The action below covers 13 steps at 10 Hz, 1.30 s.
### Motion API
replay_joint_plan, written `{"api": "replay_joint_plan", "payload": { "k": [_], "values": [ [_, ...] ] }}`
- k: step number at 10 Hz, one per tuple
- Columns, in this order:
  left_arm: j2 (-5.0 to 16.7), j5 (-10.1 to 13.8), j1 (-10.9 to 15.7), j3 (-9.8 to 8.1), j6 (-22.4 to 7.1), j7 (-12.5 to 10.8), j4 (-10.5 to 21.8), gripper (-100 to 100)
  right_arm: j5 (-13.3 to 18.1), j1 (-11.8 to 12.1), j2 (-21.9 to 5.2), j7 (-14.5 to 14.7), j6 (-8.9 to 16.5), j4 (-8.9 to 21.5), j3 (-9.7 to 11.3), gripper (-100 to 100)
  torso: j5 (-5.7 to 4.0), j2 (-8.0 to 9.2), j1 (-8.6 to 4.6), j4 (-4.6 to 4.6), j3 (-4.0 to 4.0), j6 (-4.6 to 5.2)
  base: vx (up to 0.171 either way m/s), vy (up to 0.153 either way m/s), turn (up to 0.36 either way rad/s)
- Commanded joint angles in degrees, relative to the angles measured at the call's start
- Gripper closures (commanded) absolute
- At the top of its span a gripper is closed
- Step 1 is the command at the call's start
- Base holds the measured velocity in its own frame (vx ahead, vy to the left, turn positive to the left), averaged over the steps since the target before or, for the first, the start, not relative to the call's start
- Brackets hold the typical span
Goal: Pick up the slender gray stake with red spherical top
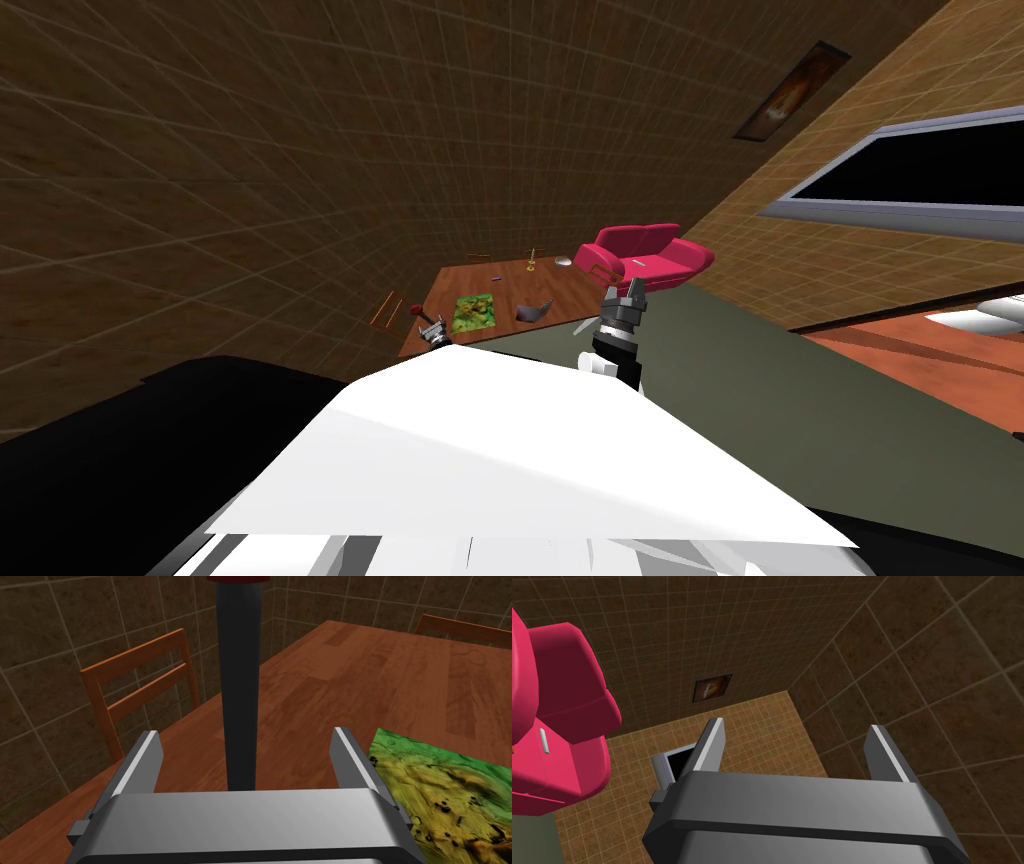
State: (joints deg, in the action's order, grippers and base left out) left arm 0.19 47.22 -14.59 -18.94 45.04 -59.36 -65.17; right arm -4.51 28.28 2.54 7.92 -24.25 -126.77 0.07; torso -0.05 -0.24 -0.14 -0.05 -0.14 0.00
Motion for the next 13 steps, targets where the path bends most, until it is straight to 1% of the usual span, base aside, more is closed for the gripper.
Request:
{"api": "replay_joint_plan", "payload": {
  "k": [1,2,4,5,6,7,8,9,13],
  "values": [
    [0.5,-0.5,-2.9,-2.83,-1.7,-2.6,-2.8,-100,0.0,0.0,0.0,0.0,0.0,0.0,0.0,0,0.00,0.00,0.00,0.00,0.00,0.00,0.105,-0.054,-0.300],
    [0.5,-0.5,-4.1,-2.83,-1.7,-2.6,-2.8,-100,0.0,0.0,0.0,0.0,0.0,0.0,0.0,0,-0.02,-0.06,-0.04,-0.01,-0.03,0.01,0.083,-0.020,-0.073],
    [0.7,-1.5,-8.3,-5.69,-2.8,-6.0,-6.2,-100,0.0,0.0,0.0,0.0,0.0,0.0,0.0,0,0.01,0.00,0.07,0.00,0.00,0.00,0.091,-0.008,-0.204],
    [0.7,-1.5,-9.3,-5.69,-2.8,-6.0,-6.2,-100,0.0,0.0,0.0,0.0,0.0,0.0,0.0,0,0.01,-0.04,0.09,-0.01,-0.02,0.00,0.074,-0.012,-0.093],
    [0.7,-2.0,-11.7,-7.12,-3.4,-7.7,-7.8,-100,0.0,0.0,0.0,0.0,0.0,0.0,0.0,0,0.01,0.02,0.07,0.00,0.01,-0.03,0.073,-0.029,-0.200],
    [0.7,-2.0,-11.9,-7.12,-3.4,-7.7,-7.8,-100,0.0,0.0,0.0,0.0,0.0,0.0,0.0,0,0.00,0.03,0.01,0.01,0.02,0.01,0.048,-0.015,-0.072],
    [0.6,-2.0,-11.4,-6.83,-3.1,-7.5,-7.5,-100,0.0,0.0,0.0,0.0,0.0,0.0,0.0,0,0.00,0.11,0.03,0.02,0.05,-0.03,0.013,-0.004,0.006],
    [0.6,-2.0,-11.5,-6.87,-3.1,-7.5,-7.6,100,0.0,0.0,0.0,0.0,0.0,0.0,0.0,0,0.01,0.20,0.06,0.04,0.11,-0.02,0.000,0.000,0.000],
    [0.6,-2.0,-11.5,-6.88,-3.1,-7.5,-7.6,100,0.0,0.0,0.0,0.0,0.0,0.0,0.0,0,0.03,0.26,0.09,0.05,0.14,0.00,0.000,0.000,0.003]
  ]
}}
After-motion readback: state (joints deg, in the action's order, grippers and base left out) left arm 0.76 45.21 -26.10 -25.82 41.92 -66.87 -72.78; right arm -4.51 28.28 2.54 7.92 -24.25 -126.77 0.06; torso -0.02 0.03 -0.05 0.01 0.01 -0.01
